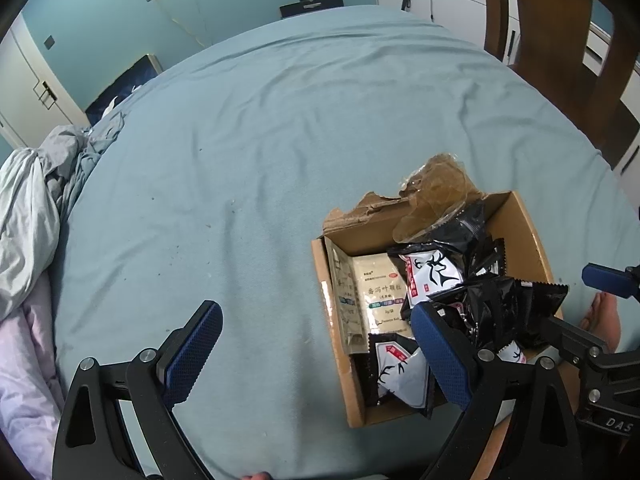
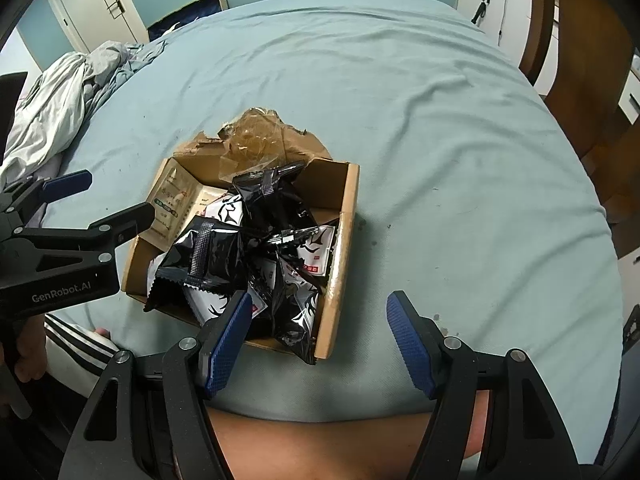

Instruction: Organize snacks

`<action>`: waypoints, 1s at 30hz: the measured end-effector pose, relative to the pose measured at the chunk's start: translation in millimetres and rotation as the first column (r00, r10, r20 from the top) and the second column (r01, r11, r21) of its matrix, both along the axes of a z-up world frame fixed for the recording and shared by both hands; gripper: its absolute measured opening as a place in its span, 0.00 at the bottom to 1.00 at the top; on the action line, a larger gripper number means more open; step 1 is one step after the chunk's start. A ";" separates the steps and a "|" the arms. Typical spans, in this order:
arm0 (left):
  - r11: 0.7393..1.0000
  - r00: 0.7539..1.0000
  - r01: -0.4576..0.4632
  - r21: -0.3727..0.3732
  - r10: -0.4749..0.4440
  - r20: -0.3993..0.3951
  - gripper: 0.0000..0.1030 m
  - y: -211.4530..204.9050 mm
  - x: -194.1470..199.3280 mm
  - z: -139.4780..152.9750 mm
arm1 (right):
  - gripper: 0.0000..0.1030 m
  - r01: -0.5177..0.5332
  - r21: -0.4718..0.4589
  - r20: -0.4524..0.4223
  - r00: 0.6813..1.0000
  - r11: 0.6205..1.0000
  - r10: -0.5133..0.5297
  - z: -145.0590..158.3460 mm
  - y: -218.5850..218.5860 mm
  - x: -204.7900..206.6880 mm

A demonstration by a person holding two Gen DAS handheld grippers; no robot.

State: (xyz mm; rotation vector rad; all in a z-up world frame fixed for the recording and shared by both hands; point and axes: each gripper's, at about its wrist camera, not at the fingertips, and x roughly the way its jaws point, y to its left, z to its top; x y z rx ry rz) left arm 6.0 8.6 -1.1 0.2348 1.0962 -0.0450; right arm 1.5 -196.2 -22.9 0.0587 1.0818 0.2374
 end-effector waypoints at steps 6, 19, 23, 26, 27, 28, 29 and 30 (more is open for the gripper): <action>1.000 1.000 0.000 0.000 0.000 -0.002 0.94 0.1 -0.1 -0.3 | 0.67 -0.001 -0.001 0.003 1.000 1.000 0.001 0.4 -0.1 0.1; 1.000 1.000 0.029 0.003 -0.029 -0.005 0.94 -2.6 -2.5 -0.7 | 0.67 -0.010 -0.030 0.002 1.000 0.999 0.010 -1.9 0.9 2.7; 0.999 0.999 0.042 0.014 -0.042 0.007 0.94 -6.1 -4.0 -0.3 | 0.67 0.013 -0.026 0.008 1.000 1.000 -0.013 -0.4 -3.9 5.3; 0.999 0.999 0.047 0.026 -0.047 0.004 0.94 -8.4 -3.4 -1.5 | 0.67 0.020 -0.010 0.011 1.000 1.000 -0.020 0.5 -6.6 4.2; 0.998 0.999 0.047 0.028 -0.048 0.005 0.94 -8.6 -3.5 -1.5 | 0.67 0.019 -0.012 0.012 1.000 1.000 -0.019 0.6 -6.4 4.1; 0.998 0.999 0.048 0.029 -0.048 0.006 0.94 -8.7 -3.6 -1.3 | 0.67 0.016 -0.013 0.013 1.000 1.000 -0.016 0.6 -6.3 4.4; 0.998 0.999 0.047 0.029 -0.047 0.008 0.94 -9.1 -3.6 -1.0 | 0.67 0.013 -0.013 0.013 1.000 1.000 -0.012 0.6 -6.2 4.9; 0.998 0.999 0.047 0.029 -0.047 0.010 0.94 -9.2 -3.7 -0.8 | 0.67 0.010 -0.013 0.014 1.000 1.000 -0.010 0.7 -6.2 4.8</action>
